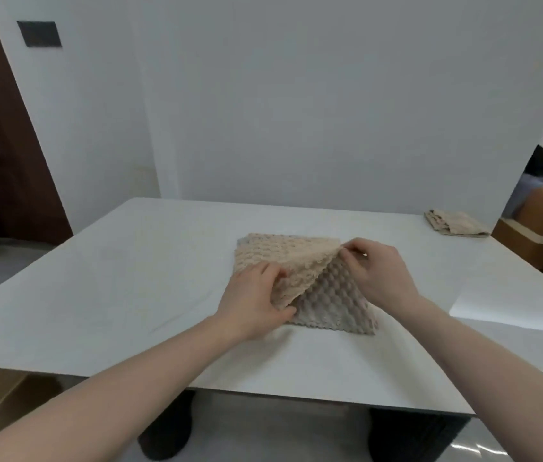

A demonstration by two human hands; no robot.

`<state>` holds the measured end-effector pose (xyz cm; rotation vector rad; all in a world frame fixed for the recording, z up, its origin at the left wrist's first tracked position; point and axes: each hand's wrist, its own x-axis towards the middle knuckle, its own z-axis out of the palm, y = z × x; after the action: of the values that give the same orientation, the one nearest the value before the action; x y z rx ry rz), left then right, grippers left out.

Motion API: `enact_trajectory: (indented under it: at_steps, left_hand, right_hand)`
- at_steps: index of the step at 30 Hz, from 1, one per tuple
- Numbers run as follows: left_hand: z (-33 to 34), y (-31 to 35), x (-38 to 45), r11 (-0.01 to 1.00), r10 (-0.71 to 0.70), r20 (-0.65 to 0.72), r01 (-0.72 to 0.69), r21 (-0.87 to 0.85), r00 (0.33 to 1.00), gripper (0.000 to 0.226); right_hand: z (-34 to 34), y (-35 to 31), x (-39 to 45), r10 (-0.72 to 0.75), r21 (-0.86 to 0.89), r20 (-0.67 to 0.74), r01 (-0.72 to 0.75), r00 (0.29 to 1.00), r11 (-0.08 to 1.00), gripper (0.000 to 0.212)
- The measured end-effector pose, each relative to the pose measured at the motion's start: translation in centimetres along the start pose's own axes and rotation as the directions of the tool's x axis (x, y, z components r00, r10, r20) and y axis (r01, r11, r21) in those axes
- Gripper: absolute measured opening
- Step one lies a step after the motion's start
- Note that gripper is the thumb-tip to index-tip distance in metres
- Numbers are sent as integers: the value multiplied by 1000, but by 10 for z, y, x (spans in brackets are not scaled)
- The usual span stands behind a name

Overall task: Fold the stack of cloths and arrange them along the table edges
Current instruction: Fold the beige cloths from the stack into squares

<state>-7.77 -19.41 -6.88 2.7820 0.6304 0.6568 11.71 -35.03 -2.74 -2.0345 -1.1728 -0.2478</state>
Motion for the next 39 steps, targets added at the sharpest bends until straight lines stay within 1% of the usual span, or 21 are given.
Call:
enact_trajectory:
  at_steps: [3, 4, 6, 7, 10, 11, 12, 13, 14, 15, 17, 18, 19, 21, 23, 26, 29, 32, 35, 37, 39]
  left_hand:
    - [-14, 12, 19, 992, -10, -30, 14, 128, 999, 26]
    - [-21, 14, 24, 992, -33, -38, 37, 122, 999, 22]
    - [-33, 24, 30, 995, -99, -46, 100, 20, 994, 23]
    - [-38, 31, 32, 990, -135, -35, 133, -56, 990, 32]
    - [-48, 62, 35, 960, -173, 29, 175, -217, 985, 77]
    - [-51, 71, 38, 947, -175, 26, 176, -268, 984, 85]
    - [-53, 78, 45, 933, -182, 6, 174, -315, 983, 88]
    - [-57, 83, 51, 923, -197, -27, 177, -341, 980, 85]
    - [-61, 86, 58, 921, -216, -62, 182, -345, 974, 77]
    - [-65, 87, 64, 927, -232, -92, 191, -324, 968, 64]
    - [-75, 82, 74, 951, -233, -126, 199, -238, 964, 29]
    - [-80, 78, 77, 959, -229, -132, 201, -201, 964, 18]
    - [-85, 73, 80, 961, -234, -138, 208, -181, 962, 12]
    - [-99, 61, 85, 963, -246, -183, 219, -156, 952, 11]
    - [-113, 48, 93, 973, -230, -266, 211, -99, 936, 15]
    - [-139, 32, 102, 985, -154, -348, 172, 21, 925, 21]
    - [-165, 19, 109, 985, -68, -385, 124, 121, 920, 19]
    - [-194, 11, 115, 992, -51, -441, 96, 80, 896, 18]
    - [-220, 11, 112, 999, 0, -481, 19, 34, 876, 19]
    - [-232, 12, 98, 999, 36, -477, -44, -5, 878, 20]
    - [-233, 12, 76, 992, 53, -433, -97, -80, 900, 20]
  right_hand:
    - [-18, -24, 25, -18, -48, -1, 18, 1000, 999, 15]
    - [-24, -29, 32, -19, -61, -3, 19, 1000, 998, 15]
    - [-35, -40, 41, -12, -82, 7, 13, 1000, 997, 21]
    - [-39, -46, 44, -11, -84, 13, 13, 1000, 996, 24]
    - [-48, -62, 51, -41, -70, 4, 41, 999, 997, 24]
    - [-50, -69, 53, -56, -56, -7, 56, 998, 997, 21]
    - [-52, -75, 56, -70, -36, -24, 69, 997, 997, 18]
    - [-55, -82, 59, -85, -19, -47, 84, 995, 996, 14]
    - [-58, -89, 63, -97, -9, -72, 96, 993, 995, 11]
    - [-63, -94, 66, -112, -11, -99, 112, 989, 994, 9]
    - [-72, -102, 72, -154, -28, -140, 152, 978, 988, 9]
    - [-78, -104, 75, -174, -39, -154, 170, 973, 985, 10]
    - [-83, -104, 77, -186, -50, -162, 180, 969, 982, 11]
    - [-94, -101, 79, -184, -69, -156, 175, 971, 982, 12]
    - [-100, -95, 81, -169, -94, -130, 157, 977, 983, 16]
    - [-103, -88, 84, -144, -104, -127, 131, 981, 986, 32]
    - [-109, -87, 91, -84, -53, -166, 76, 982, 996, 32]
    - [-122, -91, 100, -64, 22, -232, 71, 971, 997, 25]
    - [-140, -96, 97, -91, 51, -330, 115, 940, 992, 21]
    - [-149, -95, 86, -93, 100, -372, 139, 924, 985, 17]
    - [-151, -89, 70, -71, 168, -359, 139, 931, 976, 14]
